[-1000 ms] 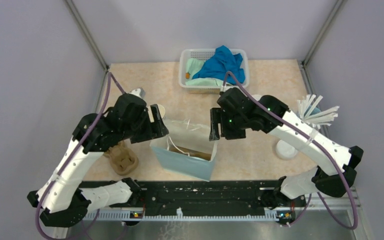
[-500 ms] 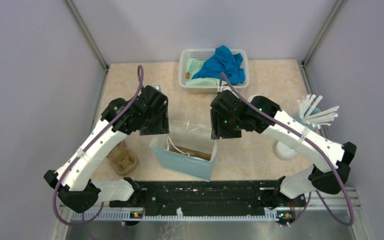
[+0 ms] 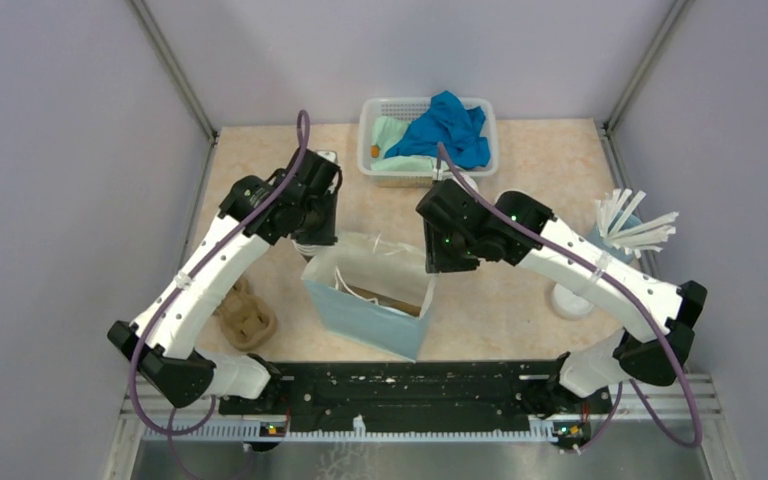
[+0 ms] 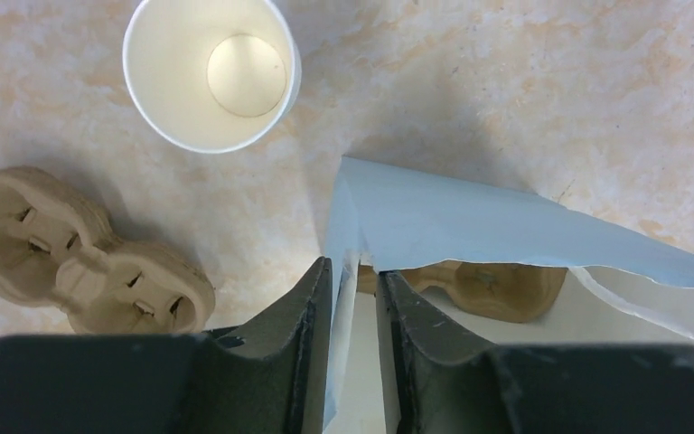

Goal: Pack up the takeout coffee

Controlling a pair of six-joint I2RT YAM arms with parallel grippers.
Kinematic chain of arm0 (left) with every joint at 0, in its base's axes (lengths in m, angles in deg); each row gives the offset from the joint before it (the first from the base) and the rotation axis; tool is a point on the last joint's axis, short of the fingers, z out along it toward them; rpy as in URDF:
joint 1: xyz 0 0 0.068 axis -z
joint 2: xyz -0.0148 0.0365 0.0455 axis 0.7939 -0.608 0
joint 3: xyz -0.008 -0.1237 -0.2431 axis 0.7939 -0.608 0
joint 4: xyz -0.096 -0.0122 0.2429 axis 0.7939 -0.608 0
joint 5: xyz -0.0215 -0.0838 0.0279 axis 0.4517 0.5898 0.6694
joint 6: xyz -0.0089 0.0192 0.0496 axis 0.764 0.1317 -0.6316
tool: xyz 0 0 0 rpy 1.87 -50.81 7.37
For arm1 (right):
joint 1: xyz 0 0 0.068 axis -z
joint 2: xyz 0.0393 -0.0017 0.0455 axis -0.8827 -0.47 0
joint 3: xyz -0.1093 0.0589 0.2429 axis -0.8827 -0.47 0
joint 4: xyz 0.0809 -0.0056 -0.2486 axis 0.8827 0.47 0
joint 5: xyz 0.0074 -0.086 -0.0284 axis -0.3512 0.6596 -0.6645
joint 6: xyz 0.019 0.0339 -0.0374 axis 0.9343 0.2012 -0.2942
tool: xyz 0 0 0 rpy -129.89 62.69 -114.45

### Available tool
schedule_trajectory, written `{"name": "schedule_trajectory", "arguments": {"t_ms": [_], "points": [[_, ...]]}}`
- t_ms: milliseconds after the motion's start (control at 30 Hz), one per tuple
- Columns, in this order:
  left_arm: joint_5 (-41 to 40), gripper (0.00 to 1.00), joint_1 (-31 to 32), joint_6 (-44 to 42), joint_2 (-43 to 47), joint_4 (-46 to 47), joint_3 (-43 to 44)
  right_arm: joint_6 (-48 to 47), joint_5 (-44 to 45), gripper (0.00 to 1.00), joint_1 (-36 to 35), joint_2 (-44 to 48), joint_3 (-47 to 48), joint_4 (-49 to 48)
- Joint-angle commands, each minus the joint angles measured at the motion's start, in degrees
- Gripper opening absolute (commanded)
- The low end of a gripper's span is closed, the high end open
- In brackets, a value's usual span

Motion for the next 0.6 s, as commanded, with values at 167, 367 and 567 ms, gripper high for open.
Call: {"name": "schedule_trajectory", "arguments": {"t_ms": [167, 367, 567], "points": [[3.64, 0.04, -0.14, -6.83, -3.66, 10.06, 3.66, -3.35, 6.88, 0.2, 1.91, -0.23, 2.66, -3.88], [4.86, 0.0, -0.14, -8.08, -5.24, 18.94, 8.05, -12.02, 9.17, 0.08, 7.45, 0.09, 7.17, -8.67], [4.02, 0.0, -0.18, -7.8, -1.97, 35.36, 0.91, -26.57, 11.88, 0.0, 7.59, 1.98, 4.84, -21.12]]}}
